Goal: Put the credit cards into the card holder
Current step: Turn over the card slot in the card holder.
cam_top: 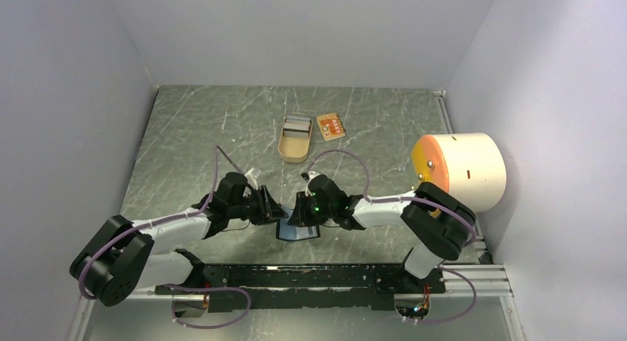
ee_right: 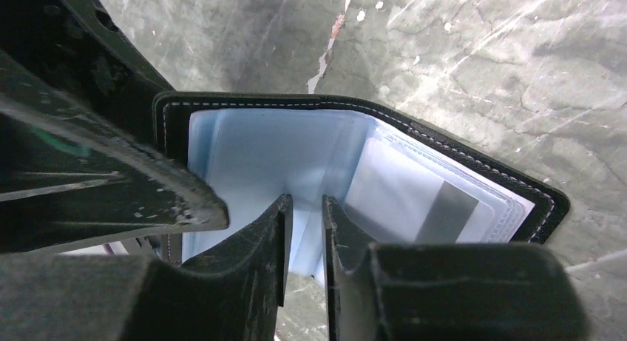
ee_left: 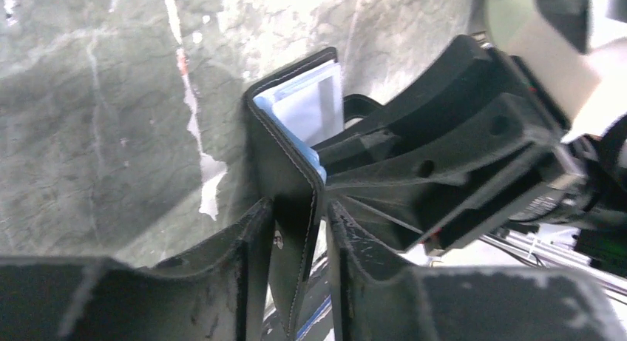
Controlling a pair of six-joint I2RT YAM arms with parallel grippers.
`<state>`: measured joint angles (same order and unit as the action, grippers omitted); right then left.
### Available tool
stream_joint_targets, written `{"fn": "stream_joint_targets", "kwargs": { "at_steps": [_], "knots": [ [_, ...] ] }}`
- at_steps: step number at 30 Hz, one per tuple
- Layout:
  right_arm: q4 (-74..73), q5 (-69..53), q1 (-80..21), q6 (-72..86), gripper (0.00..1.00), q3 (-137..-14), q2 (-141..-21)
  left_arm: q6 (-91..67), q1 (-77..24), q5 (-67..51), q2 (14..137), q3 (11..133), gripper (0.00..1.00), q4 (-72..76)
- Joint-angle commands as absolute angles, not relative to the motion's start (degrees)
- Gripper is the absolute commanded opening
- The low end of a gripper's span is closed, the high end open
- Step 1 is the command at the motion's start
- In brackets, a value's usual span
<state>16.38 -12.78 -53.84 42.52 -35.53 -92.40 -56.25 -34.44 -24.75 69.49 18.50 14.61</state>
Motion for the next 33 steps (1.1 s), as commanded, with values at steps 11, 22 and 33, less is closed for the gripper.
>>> {"fn": "stream_joint_targets", "kwargs": {
  "at_steps": [11,22,33],
  "knots": [
    [0.3,-1.0,-49.0,25.6,0.46,-43.5,-79.7,-50.7,-34.6,-23.3,71.1,21.8,0.1,9.0],
    [5.9,0.9,-38.1,-2.7,0.52,-57.5,-90.5,-50.2,-34.7,-27.9,71.0,19.3,0.16,14.3],
    [6.6,-2.6,-32.7,-24.8,0.56,-77.1,-109.8,-51.1,-34.8,-29.8,71.9,17.5,0.19,18.1]
  ]
}}
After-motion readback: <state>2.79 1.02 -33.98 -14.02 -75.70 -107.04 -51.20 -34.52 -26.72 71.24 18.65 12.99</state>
